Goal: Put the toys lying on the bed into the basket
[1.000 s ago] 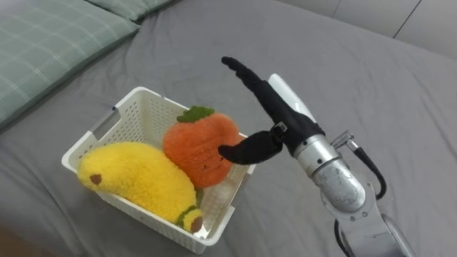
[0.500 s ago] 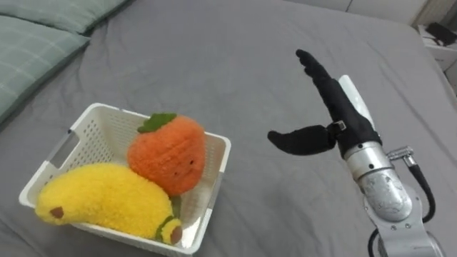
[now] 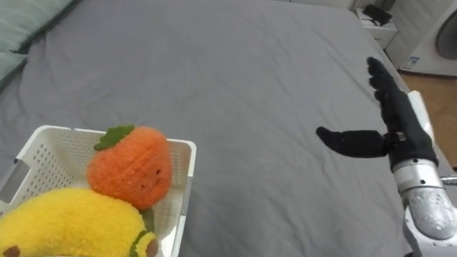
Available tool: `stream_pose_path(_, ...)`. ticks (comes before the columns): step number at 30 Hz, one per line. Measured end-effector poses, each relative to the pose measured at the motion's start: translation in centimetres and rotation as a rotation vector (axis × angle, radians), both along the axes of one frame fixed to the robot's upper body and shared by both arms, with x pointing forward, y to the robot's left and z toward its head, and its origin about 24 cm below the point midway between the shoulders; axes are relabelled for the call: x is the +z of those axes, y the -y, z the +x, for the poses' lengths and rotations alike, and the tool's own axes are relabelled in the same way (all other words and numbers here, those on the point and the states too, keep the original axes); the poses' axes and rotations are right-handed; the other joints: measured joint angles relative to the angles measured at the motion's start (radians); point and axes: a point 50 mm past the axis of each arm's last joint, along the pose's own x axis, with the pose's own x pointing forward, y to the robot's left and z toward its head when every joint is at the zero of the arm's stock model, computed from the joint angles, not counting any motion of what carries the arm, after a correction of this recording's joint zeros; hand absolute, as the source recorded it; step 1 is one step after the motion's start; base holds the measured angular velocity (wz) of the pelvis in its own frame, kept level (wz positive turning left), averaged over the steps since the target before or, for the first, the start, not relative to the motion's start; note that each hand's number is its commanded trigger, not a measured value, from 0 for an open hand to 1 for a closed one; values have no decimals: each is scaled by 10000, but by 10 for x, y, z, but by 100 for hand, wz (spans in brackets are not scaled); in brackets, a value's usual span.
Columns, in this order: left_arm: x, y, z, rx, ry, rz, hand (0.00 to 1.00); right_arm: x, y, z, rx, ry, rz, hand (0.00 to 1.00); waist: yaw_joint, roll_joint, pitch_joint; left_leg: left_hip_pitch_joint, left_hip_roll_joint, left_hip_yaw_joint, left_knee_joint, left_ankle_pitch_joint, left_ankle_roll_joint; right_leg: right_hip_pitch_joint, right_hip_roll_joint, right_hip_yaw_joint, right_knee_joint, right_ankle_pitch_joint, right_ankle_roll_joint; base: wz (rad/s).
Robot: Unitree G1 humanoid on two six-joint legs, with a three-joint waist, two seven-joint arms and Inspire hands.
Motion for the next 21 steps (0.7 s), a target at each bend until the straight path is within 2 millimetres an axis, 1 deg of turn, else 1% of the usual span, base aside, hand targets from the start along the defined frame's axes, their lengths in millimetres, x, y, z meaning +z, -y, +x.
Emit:
stream_pose_path(2, 0, 0, -4, 91, -164, 16, 0, -6, 9, -4, -490, -77, 382, 0, -87, 15, -1, 89, 23, 43, 8, -42, -13, 40, 21, 32, -8, 5, -8, -11)
stream_pose_path(3, 0, -1, -8, 113, -276, 97, 0, -15, 14, -6, -849, -297, 841, 0, -224, 24, -9, 92, 35, 47, 33, -52, -14, 41, 25, 20, 13, 5, -9, 0)
stream_pose_path(4, 0, -1, -9, 122, -333, 197, 0, -24, 20, -9, -1187, -559, 1286, 0, -303, -23, -6, 79, 40, 138, 40, -53, -15, 0, 30, 68, 11, 7, -12, -9)
stream_pose_path(5, 0, -1, -9, 129, -340, 218, 0, -28, 23, -12, -1378, -677, 1494, 0, -304, -34, -4, 79, 44, 174, 39, -57, -16, -8, 37, 124, 13, 10, -16, -21)
stream_pose_path(6, 0, -2, -11, 206, -375, 228, 0, -37, 29, -19, -1808, -907, 1892, 0, -308, 5, 10, 78, 49, 250, 38, -70, -18, 9, 51, 222, 15, 14, -16, -20)
stream_pose_path(7, 0, -3, -14, 317, -421, 250, 0, -48, 34, -26, -2240, -1205, 2242, 0, -344, 1, -1, 92, 55, 287, 36, -84, -20, 10, 57, 249, 24, 16, -17, -16)
stream_pose_path(8, 0, -3, -15, 336, -453, 253, 0, -54, 37, -30, -2483, -1393, 2465, 0, -360, 25, 8, 94, 57, 296, 36, -89, -22, 11, 59, 256, 25, 16, -17, -8)
stream_pose_path(10, 0, -2, -19, 354, -546, 254, 0, -80, 45, -45, -3465, -2174, 3158, 0, -489, 57, 23, 180, 59, 312, 33, -97, -23, 16, 70, 284, 14, 18, -17, -2)
stream_pose_path(11, 0, -2, -20, 354, -553, 234, 0, -88, 47, -49, -3791, -2388, 3437, 0, -501, 69, 20, 214, 60, 311, 19, -103, -27, 37, 77, 299, 18, 17, -17, 0)
stream_pose_path(12, 0, -1, -20, 370, -567, 225, 0, -106, 49, -60, -4486, -2870, 4050, 0, -527, 95, 11, 212, 68, 302, 27, -115, -32, 48, 87, 328, 21, 17, -17, 0)
stream_pose_path(13, 0, -1, -20, 392, -581, 224, 0, -125, 49, -72, -5135, -3504, 4614, 0, -549, 107, 20, 150, 75, 297, 29, -124, -35, 38, 101, 393, 20, 18, -18, 0)
stream_pose_path(14, 0, -1, -20, 392, -583, 223, 0, -133, 49, -78, -5452, -3825, 4878, 0, -560, 124, 21, 101, 83, 296, 31, -147, -40, 32, 104, 399, 19, 18, -18, 0)
stream_pose_path(16, 0, -1, -22, 429, -640, 208, 0, -165, 46, -106, -6434, -5262, 5472, 0, -640, 215, 7, 55, 97, 286, 67, -172, -47, 37, 121, 427, 20, 18, -21, 0)
stream_pose_path(17, 0, -1, -22, 435, -662, 204, 0, -171, 46, -113, -6648, -5649, 5522, 0, -674, 219, -5, 59, 97, 273, 65, -171, -48, 41, 121, 422, 19, 17, -22, 0)
stream_pose_path(18, -1, 0, -25, 458, -780, 175, 0, -183, 45, -128, -7086, -6330, 5598, 0, -735, 272, -19, 65, 99, 270, 52, -170, -49, 55, 128, 430, 22, 15, -23, 0)
stream_pose_path(19, -1, 0, -27, 468, -837, 157, 0, -187, 44, -134, -7269, -6593, 5614, 0, -749, 313, -17, 64, 98, 271, 52, -170, -50, 61, 130, 430, 22, 15, -23, 0)
stream_pose_path(21, -1, 0, -28, 505, -871, 140, 0, -202, 42, -162, -8091, -7695, 5624, 0, -823, 380, -34, 66, 98, 254, 66, -169, -50, 75, 132, 364, 20, 13, -25, 2)
